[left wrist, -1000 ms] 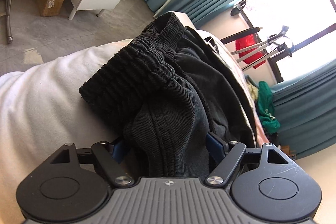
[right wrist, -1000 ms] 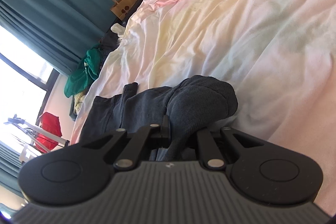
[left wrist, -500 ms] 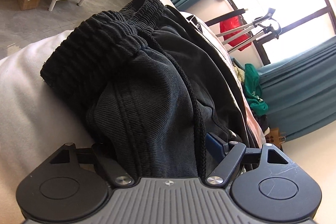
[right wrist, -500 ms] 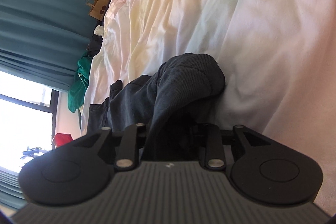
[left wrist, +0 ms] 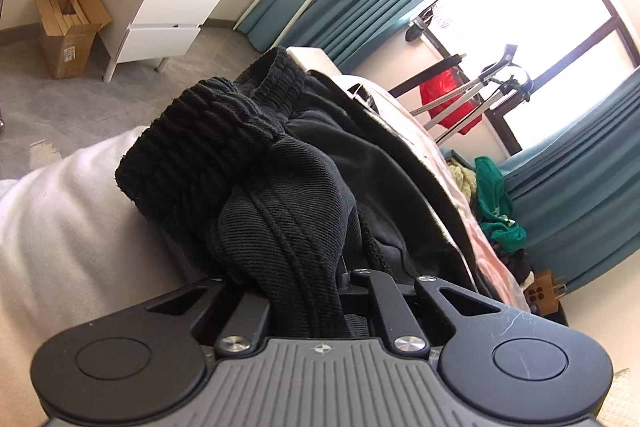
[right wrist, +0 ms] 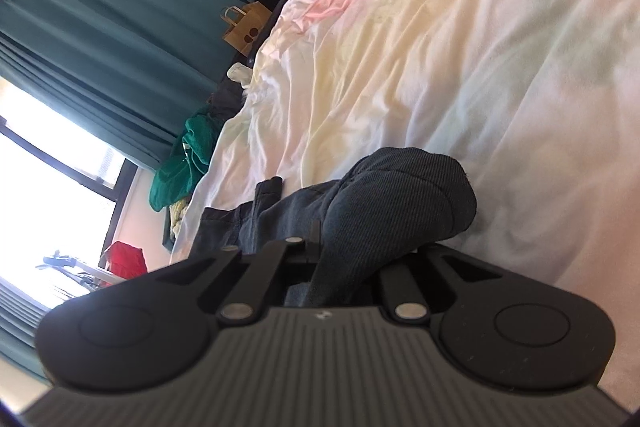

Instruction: Fold clothes

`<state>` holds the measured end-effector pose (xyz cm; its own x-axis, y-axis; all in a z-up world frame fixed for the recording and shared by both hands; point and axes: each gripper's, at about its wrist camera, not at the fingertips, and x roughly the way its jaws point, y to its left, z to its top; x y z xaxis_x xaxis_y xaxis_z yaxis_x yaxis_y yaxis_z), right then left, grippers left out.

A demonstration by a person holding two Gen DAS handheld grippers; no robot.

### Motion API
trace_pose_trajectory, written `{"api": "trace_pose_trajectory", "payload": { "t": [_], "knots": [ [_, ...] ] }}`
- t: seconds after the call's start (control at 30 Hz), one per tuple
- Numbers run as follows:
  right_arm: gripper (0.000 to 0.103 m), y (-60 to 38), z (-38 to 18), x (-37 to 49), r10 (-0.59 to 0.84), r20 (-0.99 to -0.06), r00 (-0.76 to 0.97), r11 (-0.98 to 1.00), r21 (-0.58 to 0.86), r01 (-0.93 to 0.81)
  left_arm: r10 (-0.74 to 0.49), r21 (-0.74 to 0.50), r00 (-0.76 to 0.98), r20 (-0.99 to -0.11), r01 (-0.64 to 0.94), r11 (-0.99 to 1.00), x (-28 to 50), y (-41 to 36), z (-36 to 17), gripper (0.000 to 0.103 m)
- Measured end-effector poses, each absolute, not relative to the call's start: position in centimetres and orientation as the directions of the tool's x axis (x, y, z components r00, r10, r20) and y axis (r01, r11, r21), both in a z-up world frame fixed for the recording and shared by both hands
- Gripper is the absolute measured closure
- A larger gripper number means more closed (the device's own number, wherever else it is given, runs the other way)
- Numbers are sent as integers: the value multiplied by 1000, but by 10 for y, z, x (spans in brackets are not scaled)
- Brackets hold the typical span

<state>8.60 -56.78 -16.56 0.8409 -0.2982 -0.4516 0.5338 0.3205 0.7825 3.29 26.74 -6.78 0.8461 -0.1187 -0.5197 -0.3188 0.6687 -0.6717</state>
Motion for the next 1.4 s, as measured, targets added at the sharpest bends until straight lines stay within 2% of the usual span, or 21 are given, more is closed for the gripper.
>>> {"api": "trace_pose_trajectory", "payload": {
  "t": [0.2,0.27,0.37,0.6,0.7,0.83,1.03,1.17,1.3,1.4],
  "knots": [
    [96,-555,-135,70,-385,-362,849,379,777,503,-117,-792,938,-326,-204,575,-3,276,-44,98],
    [96,-551,-126,65,-414,-335,846,410,762,502,-129,-812,947,-296,-178,555,-8,277,-42,98],
    [96,-551,-118,64,-416,-313,854,444,749,491,-128,-799,941,-313,-188,572,-6,274,-40,98],
    [96,-554,-108,92,-408,-336,849,511,686,518,-75,-784,952,-297,-199,589,28,267,-19,98],
    [96,-543,-96,125,-426,-315,848,612,590,527,-41,-790,953,-299,-223,572,62,265,-16,98],
    [96,-538,-87,194,-435,-311,845,675,508,535,-23,-812,957,-288,-232,536,136,271,-15,98],
    [96,-521,-95,326,-478,-367,798,737,328,592,-20,-777,931,-364,-291,558,269,284,-33,98],
    [95,-514,-111,391,-493,-416,764,714,308,628,-15,-736,903,-430,-341,585,345,289,-53,97],
    [93,-511,-125,428,-489,-469,736,712,273,647,-22,-717,870,-493,-392,577,382,291,-82,91],
    [91,-515,-130,434,-438,-505,743,720,297,627,-58,-733,878,-476,-359,577,381,294,-86,72]
  ]
}}
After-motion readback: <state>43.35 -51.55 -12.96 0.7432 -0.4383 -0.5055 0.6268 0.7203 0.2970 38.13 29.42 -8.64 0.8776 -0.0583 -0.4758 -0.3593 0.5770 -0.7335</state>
